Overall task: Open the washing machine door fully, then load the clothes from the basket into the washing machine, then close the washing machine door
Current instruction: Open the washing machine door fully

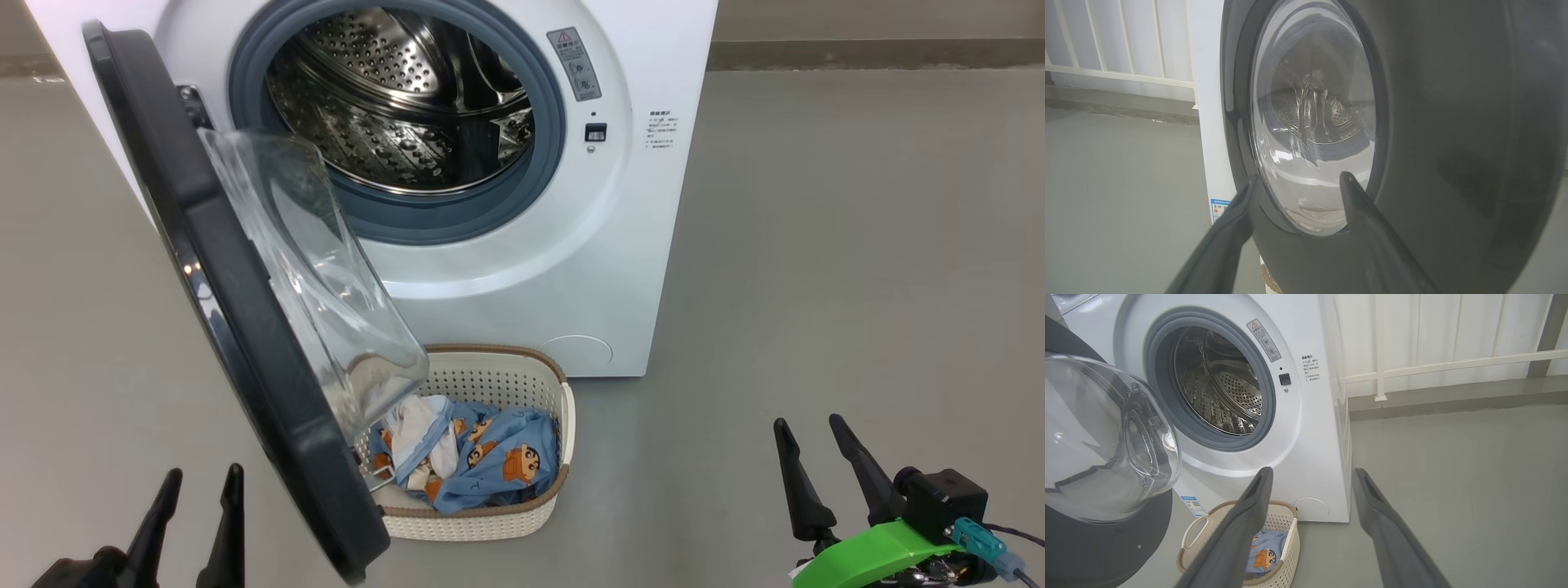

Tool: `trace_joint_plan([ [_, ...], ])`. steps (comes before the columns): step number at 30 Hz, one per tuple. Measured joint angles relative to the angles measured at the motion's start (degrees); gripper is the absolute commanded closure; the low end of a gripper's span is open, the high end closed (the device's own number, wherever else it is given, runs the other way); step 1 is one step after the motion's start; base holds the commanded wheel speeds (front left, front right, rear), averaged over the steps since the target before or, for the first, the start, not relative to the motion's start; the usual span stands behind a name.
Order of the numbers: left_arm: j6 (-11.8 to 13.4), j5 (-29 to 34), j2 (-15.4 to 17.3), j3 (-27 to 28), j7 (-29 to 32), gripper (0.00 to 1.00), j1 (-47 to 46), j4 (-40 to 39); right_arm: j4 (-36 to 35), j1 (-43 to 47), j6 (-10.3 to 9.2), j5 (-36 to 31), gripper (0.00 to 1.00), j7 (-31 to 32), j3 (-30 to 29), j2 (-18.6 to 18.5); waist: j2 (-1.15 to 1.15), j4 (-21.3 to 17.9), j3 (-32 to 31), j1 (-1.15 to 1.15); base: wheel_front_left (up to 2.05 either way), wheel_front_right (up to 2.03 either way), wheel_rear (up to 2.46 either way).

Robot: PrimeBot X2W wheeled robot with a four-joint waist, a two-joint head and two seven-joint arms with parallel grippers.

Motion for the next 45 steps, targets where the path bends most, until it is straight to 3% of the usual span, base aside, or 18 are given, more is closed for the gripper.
trace_joint_plan([
  [30,-0.1,0.0,0.0,-0.1,0.0,0.00,0.0,0.0,0.0,0.0,0.00,-0.2,0.00,0.0,0.1,0.3,0.00,0.6,0.7,0.00,0.00,0.00,0.00],
  [31,-0.1,0.0,0.0,-0.1,0.0,0.04,0.0,0.0,0.0,0.0,0.00,-0.4,0.00,0.0,0.1,0.3,0.00,0.6,0.7,0.00,0.00,0.00,0.00],
  [32,-0.1,0.0,0.0,-0.1,0.0,0.28,0.0,0.0,0.0,0.0,0.00,-0.4,0.00,0.0,0.1,0.3,0.00,0.6,0.7,0.00,0.00,0.00,0.00],
  [33,-0.1,0.0,0.0,-0.2,0.0,0.69,0.0,0.0,0.0,0.0,0.00,-0.4,0.00,0.0,0.1,0.3,0.00,0.6,0.7,0.00,0.00,0.00,0.00],
  [34,-0.2,0.0,0.0,-0.2,0.0,1.00,0.0,0.0,0.0,0.0,0.00,-0.4,0.00,0.0,0.1,0.3,0.00,0.6,0.7,0.00,0.00,0.00,0.00],
  [45,-0.6,0.5,-0.6,1.0,0.0,1.00,-0.3,-4.4,0.3,0.0,0.00,-0.4,0.00,0.0,0.2,0.4,0.00,0.9,0.3,0.00,0.00,0.00,0.00],
])
